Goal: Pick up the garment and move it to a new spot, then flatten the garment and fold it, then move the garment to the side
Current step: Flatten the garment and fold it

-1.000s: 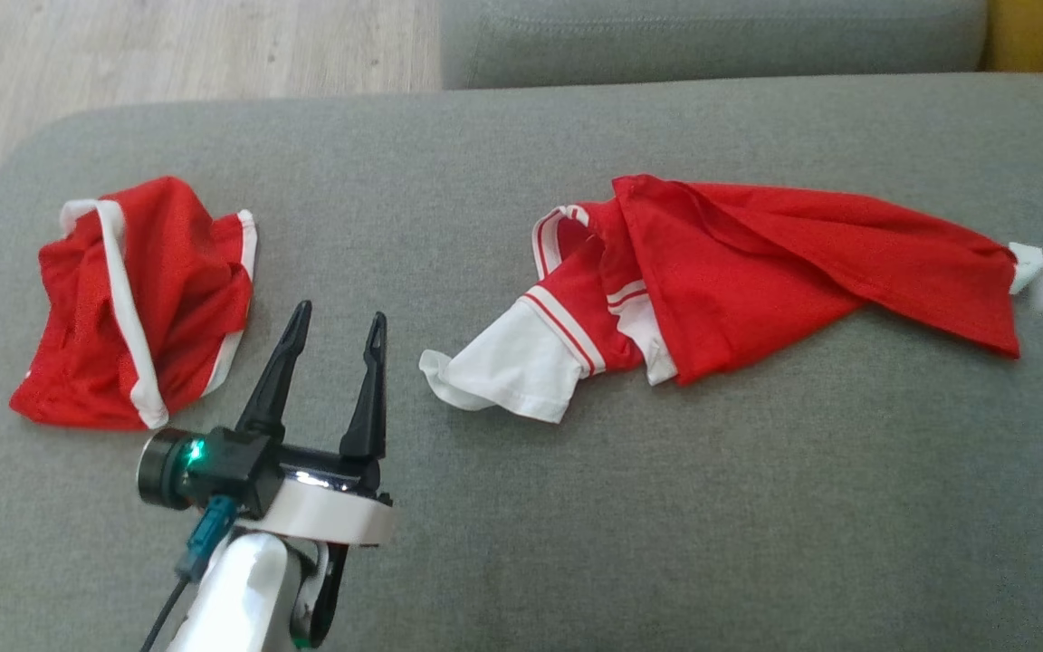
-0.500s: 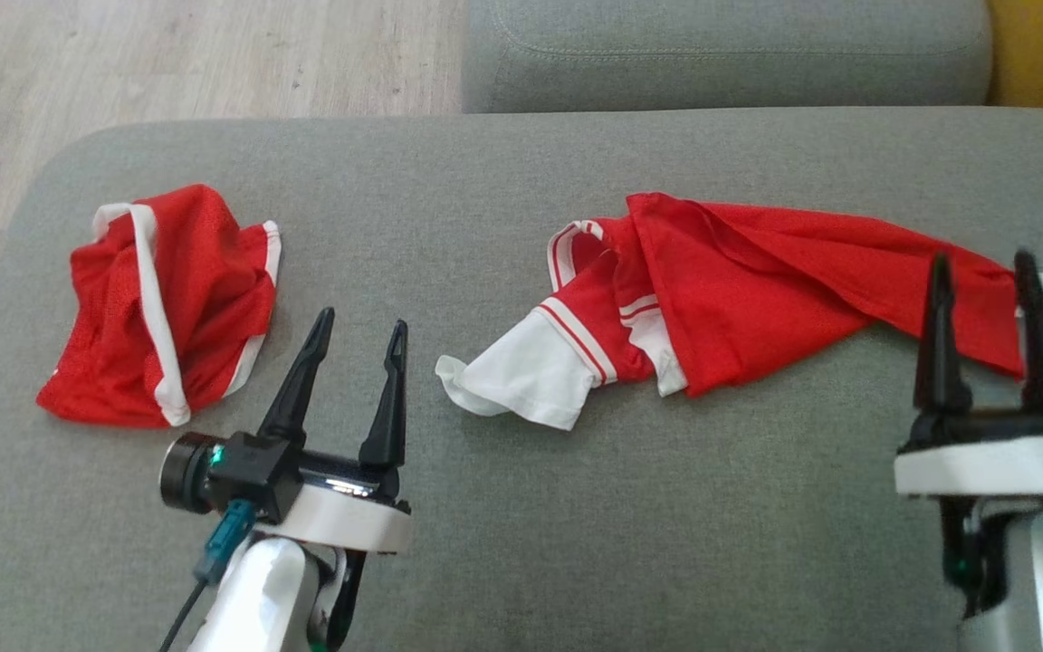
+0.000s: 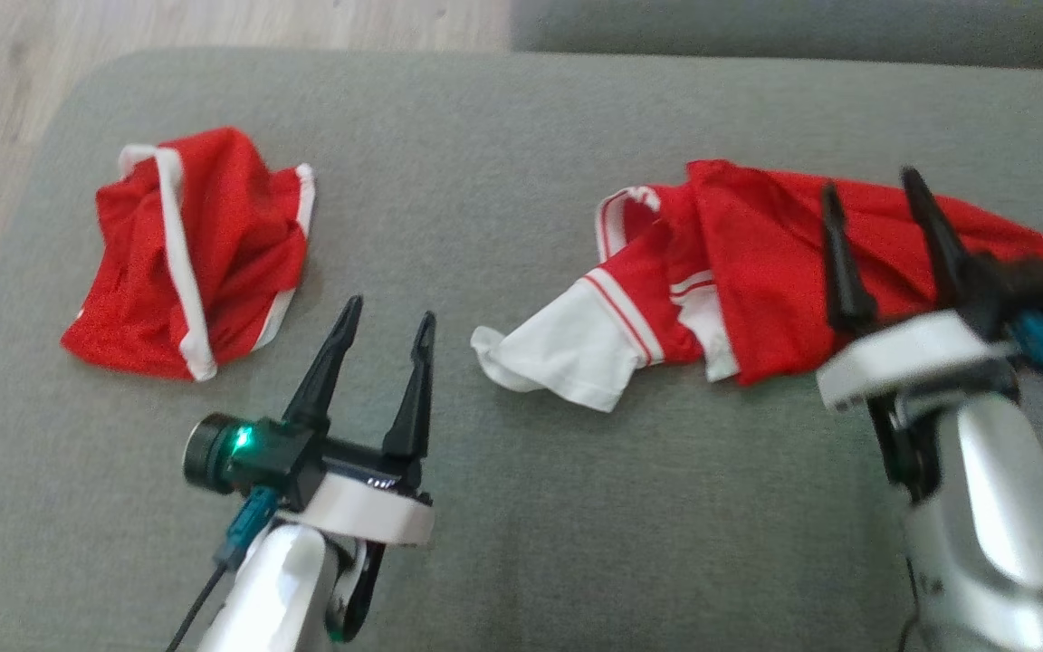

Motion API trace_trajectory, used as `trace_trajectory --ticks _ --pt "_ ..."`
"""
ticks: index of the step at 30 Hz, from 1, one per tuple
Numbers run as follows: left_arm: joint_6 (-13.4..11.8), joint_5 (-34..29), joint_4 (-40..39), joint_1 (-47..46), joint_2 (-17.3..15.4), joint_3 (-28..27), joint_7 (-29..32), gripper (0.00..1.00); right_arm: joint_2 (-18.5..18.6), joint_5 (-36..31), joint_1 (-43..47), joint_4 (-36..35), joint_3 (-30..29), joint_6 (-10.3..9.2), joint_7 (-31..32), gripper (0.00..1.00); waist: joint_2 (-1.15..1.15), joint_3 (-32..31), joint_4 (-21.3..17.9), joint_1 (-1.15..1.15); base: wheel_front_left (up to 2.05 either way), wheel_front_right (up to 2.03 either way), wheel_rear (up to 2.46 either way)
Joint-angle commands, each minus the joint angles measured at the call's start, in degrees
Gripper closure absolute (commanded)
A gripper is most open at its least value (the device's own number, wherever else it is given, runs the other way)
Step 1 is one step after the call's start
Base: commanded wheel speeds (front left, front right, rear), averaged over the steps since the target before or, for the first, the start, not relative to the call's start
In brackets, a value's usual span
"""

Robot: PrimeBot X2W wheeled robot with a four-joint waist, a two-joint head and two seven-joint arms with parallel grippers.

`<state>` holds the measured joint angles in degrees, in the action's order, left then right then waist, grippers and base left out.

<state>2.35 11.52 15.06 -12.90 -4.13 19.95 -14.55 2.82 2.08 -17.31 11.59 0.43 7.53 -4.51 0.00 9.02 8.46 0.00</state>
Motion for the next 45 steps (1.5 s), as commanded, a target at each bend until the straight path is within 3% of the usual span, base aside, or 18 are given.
trace_trajectory --ticks 1,9,20,21,22,34,39,45 --pt "0.18 -0.38 -1.43 -3.42 0.15 -1.29 -0.45 0.00 0.07 -0.20 -4.33 0.14 2.06 -0.04 1.29 0.00 0.00 2.22 2.08 0.00 0.00 0.00 0.00" --pt "0.31 0.52 -0.77 -5.99 0.94 0.41 -0.45 0.00 0.06 -0.52 -16.00 15.37 2.26 -0.04 6.35 0.00 0.00 6.30 7.03 0.00 0.00 0.00 0.00" --pt "0.01 1.21 -0.68 -6.50 1.19 0.69 -0.45 0.00 0.06 -1.48 -22.35 29.31 -0.75 -0.04 4.21 0.00 0.00 7.67 9.32 0.00 0.00 0.00 0.00" --pt "-0.03 1.21 -0.67 -6.50 1.20 0.71 -0.45 0.00 0.06 -1.53 -22.72 30.02 -1.09 -0.04 3.81 0.60 0.00 7.69 9.31 0.00 0.00 0.00 0.00" --pt "-0.05 1.18 -0.64 -6.50 1.21 0.73 -0.45 0.00 0.06 -1.56 -23.07 30.71 -1.23 -0.04 3.43 1.00 0.00 7.67 9.26 0.00 0.00 0.00 0.00" --pt "-0.20 0.50 -0.09 -5.96 1.23 -0.36 -0.45 0.00 0.06 1.26 -22.82 32.16 -1.81 -0.04 -3.55 1.00 0.00 5.10 5.42 0.00 0.00 0.00 0.00" --pt "-0.20 0.06 0.16 -4.28 1.12 -1.47 -0.45 0.00 0.06 3.47 -16.99 26.92 -4.21 -0.04 -6.03 1.00 0.00 1.34 1.60 0.00 0.00 0.00 0.00" --pt "-0.22 -0.37 0.10 -2.26 0.46 -2.88 -0.45 0.00 0.06 5.67 -6.68 14.81 -9.86 -0.04 -4.47 1.00 0.00 -2.63 -3.53 0.00 0.00 0.00 0.00"
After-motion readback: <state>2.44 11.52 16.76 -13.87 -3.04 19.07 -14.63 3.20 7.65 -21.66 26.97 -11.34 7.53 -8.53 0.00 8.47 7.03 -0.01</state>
